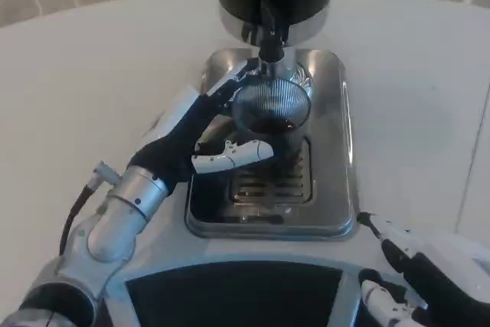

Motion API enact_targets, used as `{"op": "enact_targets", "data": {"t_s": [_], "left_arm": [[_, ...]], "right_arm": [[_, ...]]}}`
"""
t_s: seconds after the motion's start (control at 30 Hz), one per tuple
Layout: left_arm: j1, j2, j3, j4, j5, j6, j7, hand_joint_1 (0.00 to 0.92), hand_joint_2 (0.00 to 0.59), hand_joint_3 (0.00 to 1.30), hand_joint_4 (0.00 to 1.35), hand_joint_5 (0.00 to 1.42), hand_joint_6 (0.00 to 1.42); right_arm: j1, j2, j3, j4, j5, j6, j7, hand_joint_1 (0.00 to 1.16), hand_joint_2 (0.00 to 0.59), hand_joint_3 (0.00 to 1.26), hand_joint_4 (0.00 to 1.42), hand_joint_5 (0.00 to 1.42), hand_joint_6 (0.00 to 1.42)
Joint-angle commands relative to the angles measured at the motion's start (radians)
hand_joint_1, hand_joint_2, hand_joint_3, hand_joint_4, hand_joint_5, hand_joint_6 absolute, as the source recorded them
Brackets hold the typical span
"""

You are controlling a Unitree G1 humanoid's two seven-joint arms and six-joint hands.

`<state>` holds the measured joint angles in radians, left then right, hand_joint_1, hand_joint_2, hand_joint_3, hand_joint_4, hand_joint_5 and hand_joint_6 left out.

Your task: Grasp the cup under the faucet to collect the drink, then remove the cup.

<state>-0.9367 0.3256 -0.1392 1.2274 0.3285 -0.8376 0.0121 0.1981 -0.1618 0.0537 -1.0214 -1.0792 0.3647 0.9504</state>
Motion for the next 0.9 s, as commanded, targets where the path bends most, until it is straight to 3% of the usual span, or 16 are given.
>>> {"op": "enact_targets", "data": {"t_s": [0.03,0.43,0.53,0.67,0.73,0.8,0.9], "left_arm": [[-0.009,0.002,-0.026,0.009,0.037,-0.009,0.035,0.400,0.054,0.12,0.13,0.36,0.30],[-0.007,-0.002,-0.044,0.013,0.060,-0.002,0.081,0.407,0.062,0.18,0.18,0.46,0.43],[-0.005,-0.007,-0.040,0.013,0.054,0.001,0.082,0.407,0.064,0.19,0.20,0.52,0.62],[-0.001,-0.014,-0.037,0.011,0.048,0.002,0.090,0.407,0.065,0.21,0.26,0.64,0.99],[0.001,-0.017,-0.035,0.011,0.045,0.004,0.090,0.415,0.069,0.21,0.26,0.67,1.07],[0.002,-0.016,-0.043,0.009,0.055,0.002,0.097,0.414,0.070,0.22,0.26,0.68,1.13],[0.002,-0.009,-0.069,0.002,0.091,-0.007,0.125,0.410,0.067,0.22,0.24,0.66,1.05]], "right_arm": [[-0.002,0.008,0.006,0.006,-0.018,0.010,0.009,0.00,0.580,0.00,0.00,0.00,0.00],[0.001,0.021,0.013,0.001,-0.039,0.020,0.018,0.00,0.581,0.00,0.00,0.00,0.00],[0.006,0.025,0.010,0.000,-0.042,0.018,0.019,0.00,0.579,0.00,0.00,0.00,0.00],[0.013,0.029,0.010,-0.001,-0.052,0.015,0.021,0.02,0.584,0.01,0.00,0.00,0.00],[0.015,0.032,0.011,-0.001,-0.058,0.014,0.021,0.05,0.576,0.00,0.00,0.00,0.00],[0.019,0.033,0.012,0.000,-0.069,0.006,0.016,0.09,0.571,0.01,0.00,0.00,0.00],[0.020,0.031,0.014,0.002,-0.085,-0.007,0.006,0.11,0.571,0.01,0.00,0.00,0.00]]}}
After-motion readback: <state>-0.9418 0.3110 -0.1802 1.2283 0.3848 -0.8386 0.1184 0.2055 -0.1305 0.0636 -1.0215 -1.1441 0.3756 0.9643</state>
